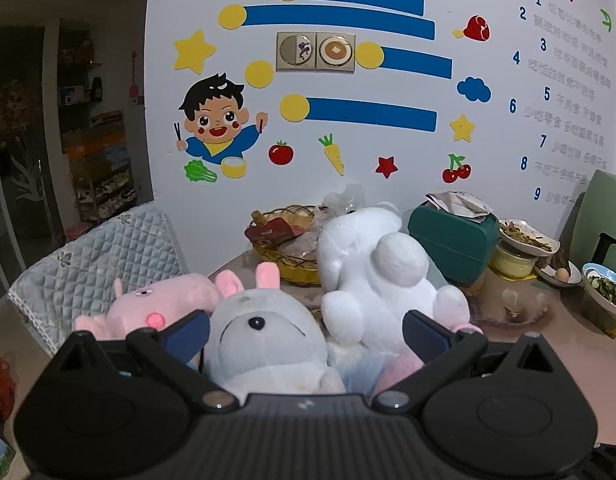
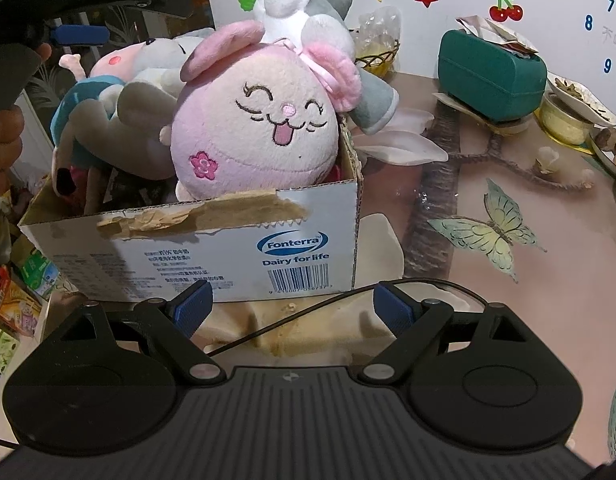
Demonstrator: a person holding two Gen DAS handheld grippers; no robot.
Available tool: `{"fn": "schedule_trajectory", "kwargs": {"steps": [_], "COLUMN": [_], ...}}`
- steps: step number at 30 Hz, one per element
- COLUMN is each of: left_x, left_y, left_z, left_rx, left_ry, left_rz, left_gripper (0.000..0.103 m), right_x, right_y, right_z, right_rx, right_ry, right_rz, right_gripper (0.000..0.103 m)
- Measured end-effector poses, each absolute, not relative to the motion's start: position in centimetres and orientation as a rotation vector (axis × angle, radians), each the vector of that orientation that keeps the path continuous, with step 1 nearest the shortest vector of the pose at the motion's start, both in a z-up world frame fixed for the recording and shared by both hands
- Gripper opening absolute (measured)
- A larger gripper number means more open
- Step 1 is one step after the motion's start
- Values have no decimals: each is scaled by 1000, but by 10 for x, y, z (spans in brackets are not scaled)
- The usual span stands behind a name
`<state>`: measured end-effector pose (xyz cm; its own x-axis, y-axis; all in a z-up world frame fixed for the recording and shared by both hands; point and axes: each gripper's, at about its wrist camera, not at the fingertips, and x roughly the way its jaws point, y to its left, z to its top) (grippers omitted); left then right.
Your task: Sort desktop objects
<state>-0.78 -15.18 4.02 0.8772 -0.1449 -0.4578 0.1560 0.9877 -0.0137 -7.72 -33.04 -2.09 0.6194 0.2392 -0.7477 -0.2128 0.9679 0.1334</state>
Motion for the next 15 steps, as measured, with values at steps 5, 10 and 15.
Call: {"fn": "schedule_trajectory", "kwargs": {"steps": [5,10,15], "left_x": [-5,-5,-4], "left_y": [-150,-148,-147], "left_z": [40,40,39], "left_rx": [24,22,19], "left_ry": [476,472,474], "left_rz": [-157,-162,-164], "left_gripper": [103,103,103], "right_x": [-76,-75,-75], "right_y": [-329,-327,-325], "right_z": [-21,-22,-22], "right_rx": [31,25,23], "right_ry": [869,872,874], "right_rz": [259,262,261], "right_gripper": [103,103,103]}}
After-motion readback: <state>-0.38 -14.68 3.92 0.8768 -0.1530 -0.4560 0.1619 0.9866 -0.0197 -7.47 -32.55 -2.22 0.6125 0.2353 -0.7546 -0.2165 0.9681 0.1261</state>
